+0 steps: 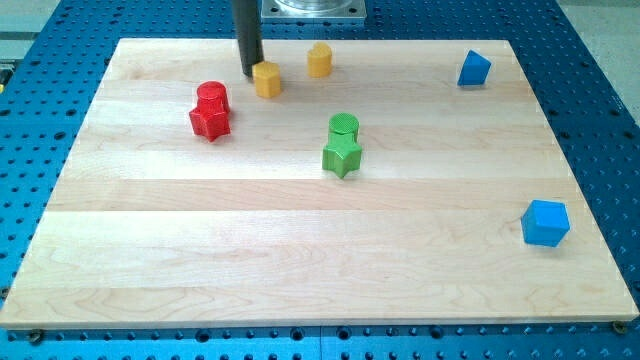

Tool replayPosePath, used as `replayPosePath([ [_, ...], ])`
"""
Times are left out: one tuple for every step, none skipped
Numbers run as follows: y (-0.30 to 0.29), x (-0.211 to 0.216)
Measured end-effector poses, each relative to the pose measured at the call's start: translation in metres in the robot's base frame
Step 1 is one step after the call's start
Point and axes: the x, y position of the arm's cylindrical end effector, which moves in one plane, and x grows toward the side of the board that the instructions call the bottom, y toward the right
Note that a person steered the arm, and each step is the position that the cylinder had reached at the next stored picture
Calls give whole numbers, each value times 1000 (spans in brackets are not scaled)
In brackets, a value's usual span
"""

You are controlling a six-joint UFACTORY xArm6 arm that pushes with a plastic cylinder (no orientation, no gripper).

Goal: Move the hexagon towards the heart

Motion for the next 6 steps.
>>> replayPosePath([
  [-36, 38],
  [15, 56],
  [27, 21],
  [10, 32],
  [11, 12],
  [58, 28],
])
